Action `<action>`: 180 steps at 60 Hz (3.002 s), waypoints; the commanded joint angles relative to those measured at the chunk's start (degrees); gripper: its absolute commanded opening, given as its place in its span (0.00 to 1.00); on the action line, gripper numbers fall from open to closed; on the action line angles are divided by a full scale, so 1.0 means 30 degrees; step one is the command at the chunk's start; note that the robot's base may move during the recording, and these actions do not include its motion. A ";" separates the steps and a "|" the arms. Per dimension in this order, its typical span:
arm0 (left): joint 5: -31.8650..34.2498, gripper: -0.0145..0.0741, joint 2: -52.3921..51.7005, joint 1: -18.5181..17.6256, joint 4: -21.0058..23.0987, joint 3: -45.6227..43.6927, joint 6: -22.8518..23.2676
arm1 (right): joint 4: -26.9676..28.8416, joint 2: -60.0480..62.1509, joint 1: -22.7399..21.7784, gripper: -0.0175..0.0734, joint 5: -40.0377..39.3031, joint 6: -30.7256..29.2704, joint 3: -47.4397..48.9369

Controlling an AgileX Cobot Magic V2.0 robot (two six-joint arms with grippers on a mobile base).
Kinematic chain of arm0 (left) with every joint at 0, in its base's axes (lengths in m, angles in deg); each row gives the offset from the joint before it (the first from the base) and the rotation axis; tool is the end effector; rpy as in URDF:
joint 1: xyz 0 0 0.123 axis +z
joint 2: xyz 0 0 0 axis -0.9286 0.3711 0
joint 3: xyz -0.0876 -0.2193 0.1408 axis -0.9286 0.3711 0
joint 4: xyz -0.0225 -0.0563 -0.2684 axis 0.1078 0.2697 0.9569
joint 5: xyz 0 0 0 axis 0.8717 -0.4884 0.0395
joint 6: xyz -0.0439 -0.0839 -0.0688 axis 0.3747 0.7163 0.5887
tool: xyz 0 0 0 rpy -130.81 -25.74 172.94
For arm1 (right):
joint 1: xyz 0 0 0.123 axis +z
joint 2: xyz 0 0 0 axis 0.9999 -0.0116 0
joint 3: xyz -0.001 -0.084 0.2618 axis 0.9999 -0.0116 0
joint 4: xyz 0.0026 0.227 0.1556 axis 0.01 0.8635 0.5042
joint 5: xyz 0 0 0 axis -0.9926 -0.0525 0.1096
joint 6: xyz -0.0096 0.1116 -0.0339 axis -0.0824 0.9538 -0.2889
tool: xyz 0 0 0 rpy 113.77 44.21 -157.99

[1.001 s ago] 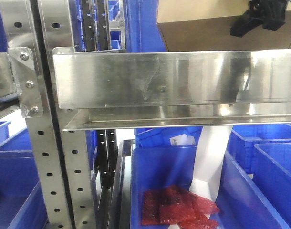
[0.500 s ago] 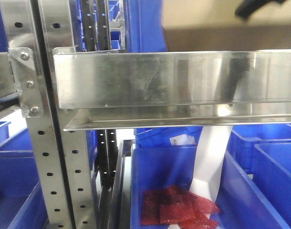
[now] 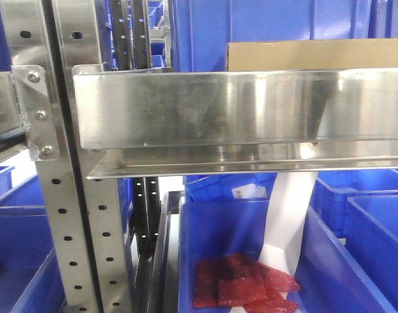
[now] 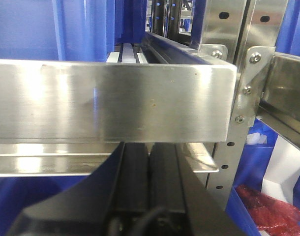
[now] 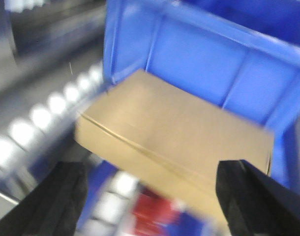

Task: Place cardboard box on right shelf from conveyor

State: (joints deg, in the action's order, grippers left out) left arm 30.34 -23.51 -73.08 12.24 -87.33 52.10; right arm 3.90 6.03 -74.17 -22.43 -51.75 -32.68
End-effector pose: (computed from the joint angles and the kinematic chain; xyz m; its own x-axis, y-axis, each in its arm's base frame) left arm 0.1161 -0.0110 0.1908 -0.0525 -0.0269 -0.9983 0.0923 0.9952 -0.0317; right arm 0.2586 0.0801 0.3701 -0.3145 -0.1735 -0.9333 -0.3628 0.9305 -0.0507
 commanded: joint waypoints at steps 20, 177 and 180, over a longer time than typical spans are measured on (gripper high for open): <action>0.1643 0.03 -0.0253 -0.0107 0.0112 0.0163 -0.0007 | 0.0310 0.6481 -0.0139 0.33 -0.1814 0.3790 -0.2276; 0.1643 0.03 -0.0253 -0.0107 0.0112 0.0163 -0.0007 | -0.1647 1.9564 -0.4987 0.26 -1.0060 0.3773 -1.9402; 0.1643 0.03 -0.0253 -0.0107 0.0112 0.0163 -0.0007 | -0.1647 1.9564 -0.4987 0.26 -1.0060 0.3773 -1.9402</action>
State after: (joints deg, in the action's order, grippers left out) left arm 30.34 -23.51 -73.08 12.24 -87.33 52.10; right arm -0.54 64.62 -88.83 -47.38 -40.30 -91.10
